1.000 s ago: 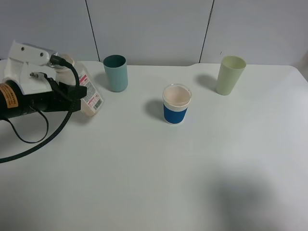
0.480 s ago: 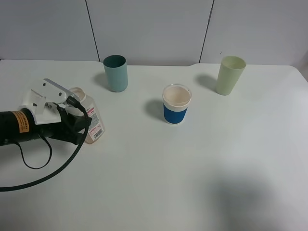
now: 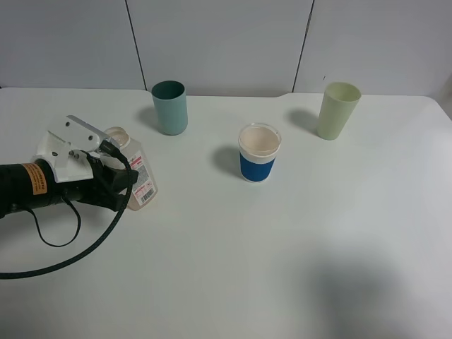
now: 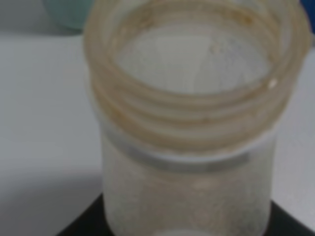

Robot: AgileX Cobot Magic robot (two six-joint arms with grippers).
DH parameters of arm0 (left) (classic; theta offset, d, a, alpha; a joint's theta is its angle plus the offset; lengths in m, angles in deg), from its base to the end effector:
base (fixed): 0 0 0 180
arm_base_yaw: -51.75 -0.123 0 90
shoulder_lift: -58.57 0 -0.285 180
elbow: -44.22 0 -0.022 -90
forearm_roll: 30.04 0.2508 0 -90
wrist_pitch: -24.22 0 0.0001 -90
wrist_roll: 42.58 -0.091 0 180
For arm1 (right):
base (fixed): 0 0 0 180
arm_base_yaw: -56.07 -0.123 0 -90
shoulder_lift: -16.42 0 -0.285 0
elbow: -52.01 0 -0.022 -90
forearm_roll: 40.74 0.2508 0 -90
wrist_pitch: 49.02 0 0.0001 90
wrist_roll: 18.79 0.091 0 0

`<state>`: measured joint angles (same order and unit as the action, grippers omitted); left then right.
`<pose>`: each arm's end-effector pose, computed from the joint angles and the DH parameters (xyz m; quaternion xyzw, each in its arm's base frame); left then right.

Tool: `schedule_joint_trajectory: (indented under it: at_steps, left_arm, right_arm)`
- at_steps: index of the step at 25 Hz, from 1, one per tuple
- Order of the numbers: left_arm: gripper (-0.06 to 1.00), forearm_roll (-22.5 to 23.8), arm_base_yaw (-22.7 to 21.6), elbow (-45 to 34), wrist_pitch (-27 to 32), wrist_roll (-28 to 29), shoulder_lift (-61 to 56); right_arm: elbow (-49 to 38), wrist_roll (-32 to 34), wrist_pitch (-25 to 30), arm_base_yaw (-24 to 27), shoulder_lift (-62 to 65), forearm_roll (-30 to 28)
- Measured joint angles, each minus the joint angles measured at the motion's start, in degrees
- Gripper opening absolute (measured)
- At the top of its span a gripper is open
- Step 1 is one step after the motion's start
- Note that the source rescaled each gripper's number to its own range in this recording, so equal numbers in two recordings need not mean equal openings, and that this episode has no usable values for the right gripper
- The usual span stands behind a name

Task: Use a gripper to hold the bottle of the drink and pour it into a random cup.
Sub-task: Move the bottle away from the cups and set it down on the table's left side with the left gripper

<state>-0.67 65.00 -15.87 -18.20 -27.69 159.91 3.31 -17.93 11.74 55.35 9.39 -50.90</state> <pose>0.2158 -0.0817 0.1250 0.2361 0.8370 -0.1701 0.4634 -0.0071 -0.0141 0.2776 0.0049 0.8470 -0.0812 0.5254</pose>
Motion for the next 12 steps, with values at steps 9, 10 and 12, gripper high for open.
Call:
schedule_joint_trajectory:
  at_steps: [9,10,12]
  left_arm:
    - [0.73,0.3,0.0,-0.4,1.0,0.5,0.2]
    - [0.85,0.3,0.0,-0.4,0.9,0.7,0.1]
    - [0.95,0.3,0.0,-0.4,0.9,1.2,-0.5]
  right_arm:
    - [0.0,0.0,0.0,0.0,0.0,0.0]
    - [0.0,0.0,0.0,0.0,0.0,0.0]
    - [0.0,0.0,0.0,0.0,0.0,0.0]
